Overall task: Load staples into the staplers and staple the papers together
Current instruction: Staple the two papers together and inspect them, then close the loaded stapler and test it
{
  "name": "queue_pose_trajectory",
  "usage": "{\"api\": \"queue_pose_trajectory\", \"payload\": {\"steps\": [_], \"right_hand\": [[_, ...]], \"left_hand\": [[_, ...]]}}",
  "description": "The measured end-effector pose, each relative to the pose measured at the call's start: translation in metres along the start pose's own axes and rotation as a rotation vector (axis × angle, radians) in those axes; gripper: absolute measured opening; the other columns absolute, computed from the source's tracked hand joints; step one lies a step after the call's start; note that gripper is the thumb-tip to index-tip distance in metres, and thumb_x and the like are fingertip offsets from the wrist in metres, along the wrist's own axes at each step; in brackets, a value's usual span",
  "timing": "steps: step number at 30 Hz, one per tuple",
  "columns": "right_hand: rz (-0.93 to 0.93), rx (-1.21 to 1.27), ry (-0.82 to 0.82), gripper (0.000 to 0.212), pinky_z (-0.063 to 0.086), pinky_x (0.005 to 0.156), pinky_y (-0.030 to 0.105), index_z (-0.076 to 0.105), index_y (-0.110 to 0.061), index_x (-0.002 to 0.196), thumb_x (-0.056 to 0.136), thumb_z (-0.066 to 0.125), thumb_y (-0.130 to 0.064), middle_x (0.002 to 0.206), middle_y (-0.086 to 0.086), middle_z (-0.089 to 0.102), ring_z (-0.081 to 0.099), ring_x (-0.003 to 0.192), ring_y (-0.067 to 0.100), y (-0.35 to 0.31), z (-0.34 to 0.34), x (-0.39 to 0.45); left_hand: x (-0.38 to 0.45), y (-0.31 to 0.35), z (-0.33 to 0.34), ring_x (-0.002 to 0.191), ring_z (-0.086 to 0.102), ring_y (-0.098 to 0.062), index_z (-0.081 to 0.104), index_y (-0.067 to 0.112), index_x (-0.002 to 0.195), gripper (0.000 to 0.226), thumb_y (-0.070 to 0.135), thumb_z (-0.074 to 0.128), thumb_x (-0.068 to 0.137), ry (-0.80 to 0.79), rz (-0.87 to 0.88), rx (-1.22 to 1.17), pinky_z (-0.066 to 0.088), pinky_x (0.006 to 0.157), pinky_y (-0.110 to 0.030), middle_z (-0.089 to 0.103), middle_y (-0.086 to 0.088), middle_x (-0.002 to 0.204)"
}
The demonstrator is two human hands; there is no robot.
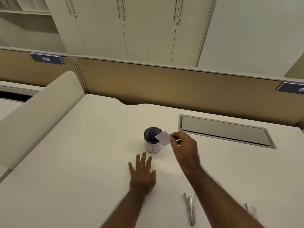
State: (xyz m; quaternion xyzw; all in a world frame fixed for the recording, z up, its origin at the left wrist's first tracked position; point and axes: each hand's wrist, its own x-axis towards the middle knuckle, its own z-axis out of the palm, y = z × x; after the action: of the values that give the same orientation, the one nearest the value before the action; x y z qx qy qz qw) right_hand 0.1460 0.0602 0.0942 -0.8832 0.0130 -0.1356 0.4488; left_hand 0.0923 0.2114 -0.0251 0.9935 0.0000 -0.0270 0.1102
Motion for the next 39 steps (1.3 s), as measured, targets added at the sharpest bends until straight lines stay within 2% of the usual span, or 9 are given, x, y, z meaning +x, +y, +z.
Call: {"api": "queue_pose_trajectory", "payload": {"steps": [2, 5, 7, 14, 19, 24, 34, 37, 39], "right_hand": [[-0.055, -0.063, -0.016, 0.006, 0.054, 0.065, 0.022, 0.067, -0.023, 0.093, 0.091, 0.062, -0.021, 0.086, -0.012, 0.064, 0.062, 0.075, 0.006, -0.001, 0.015, 0.01], [-0.095, -0.144, -0.052, 0.01, 0.054, 0.07, 0.026, 0.067, -0.021, 0.097, 0.094, 0.058, -0.023, 0.094, -0.006, 0.066, 0.061, 0.08, 0.01, -0.001, 0.033, 0.023], [-0.124, -0.2, -0.08, 0.014, 0.054, 0.073, 0.028, 0.067, -0.019, 0.1, 0.096, 0.055, -0.024, 0.099, -0.002, 0.066, 0.061, 0.084, 0.014, 0.0, 0.042, 0.028], [-0.199, -0.43, -0.196, 0.02, 0.049, 0.068, 0.031, 0.068, -0.021, 0.098, 0.097, 0.049, -0.026, 0.1, 0.0, 0.062, 0.06, 0.086, 0.021, 0.014, 0.068, 0.035], [-0.286, -0.617, -0.226, 0.024, 0.045, 0.065, 0.029, 0.071, -0.027, 0.098, 0.097, 0.047, -0.029, 0.102, -0.003, 0.064, 0.059, 0.088, 0.023, 0.011, 0.075, 0.038], [-0.248, -0.638, -0.298, 0.027, 0.049, 0.071, 0.032, 0.071, -0.027, 0.105, 0.098, 0.045, -0.031, 0.112, 0.001, 0.062, 0.062, 0.091, 0.026, 0.011, 0.078, 0.039], [-0.18, -0.586, -0.281, 0.033, 0.048, 0.072, 0.031, 0.069, -0.023, 0.106, 0.099, 0.039, -0.034, 0.115, 0.0, 0.059, 0.063, 0.089, 0.027, 0.008, 0.063, 0.035], [-0.227, -0.513, -0.181, 0.028, 0.049, 0.078, 0.031, 0.067, -0.025, 0.112, 0.098, 0.044, -0.034, 0.123, -0.003, 0.059, 0.057, 0.107, 0.021, 0.013, 0.039, 0.023], [-0.253, -0.492, -0.127, 0.031, 0.045, 0.095, 0.038, 0.064, -0.026, 0.121, 0.096, 0.048, -0.034, 0.136, -0.003, 0.054, 0.045, 0.127, 0.021, 0.021, 0.02, 0.004]], "left_hand": [[0.0, -0.003, 0.009, 0.132, 0.048, -0.038, 0.062, 0.015, 0.131, 0.057, 0.036, 0.069, 0.078, 0.017, 0.047, 0.029, 0.043, 0.094, -0.068, 0.05, -0.015, 0.145], [0.002, -0.01, 0.018, 0.134, 0.045, -0.037, 0.058, 0.018, 0.135, 0.057, 0.041, 0.043, 0.086, 0.001, 0.07, 0.049, 0.039, 0.098, -0.069, 0.046, -0.013, 0.148], [0.005, -0.014, 0.022, 0.137, 0.041, -0.036, 0.054, 0.02, 0.139, 0.059, 0.044, 0.036, 0.087, -0.006, 0.053, 0.047, 0.035, 0.101, -0.069, 0.043, -0.012, 0.15], [0.005, -0.016, 0.036, 0.144, 0.028, -0.034, 0.04, 0.023, 0.147, 0.06, 0.047, 0.036, 0.093, -0.016, 0.036, 0.03, 0.022, 0.109, -0.069, 0.03, -0.01, 0.157], [0.008, -0.02, 0.045, 0.144, 0.029, -0.034, 0.04, 0.023, 0.147, 0.061, 0.049, 0.041, 0.092, 0.004, 0.039, 0.035, 0.022, 0.109, -0.069, 0.03, -0.009, 0.157], [0.009, -0.019, 0.046, 0.145, 0.026, -0.033, 0.037, 0.025, 0.149, 0.061, 0.051, 0.04, 0.093, -0.002, 0.027, 0.038, 0.016, 0.11, -0.068, 0.027, -0.008, 0.158], [0.006, -0.019, 0.038, 0.141, 0.035, -0.034, 0.047, 0.022, 0.143, 0.059, 0.047, 0.033, 0.092, 0.052, 0.053, 0.015, 0.026, 0.105, -0.07, 0.036, -0.009, 0.154], [0.003, -0.015, 0.03, 0.137, 0.04, -0.038, 0.053, 0.018, 0.139, 0.056, 0.043, 0.042, 0.09, 0.056, 0.014, 0.02, 0.032, 0.1, -0.074, 0.042, -0.013, 0.151], [-0.001, -0.008, 0.024, 0.134, 0.044, -0.042, 0.058, 0.014, 0.134, 0.054, 0.037, 0.06, 0.085, 0.071, -0.035, 0.02, 0.033, 0.095, -0.077, 0.045, -0.018, 0.147]]}}
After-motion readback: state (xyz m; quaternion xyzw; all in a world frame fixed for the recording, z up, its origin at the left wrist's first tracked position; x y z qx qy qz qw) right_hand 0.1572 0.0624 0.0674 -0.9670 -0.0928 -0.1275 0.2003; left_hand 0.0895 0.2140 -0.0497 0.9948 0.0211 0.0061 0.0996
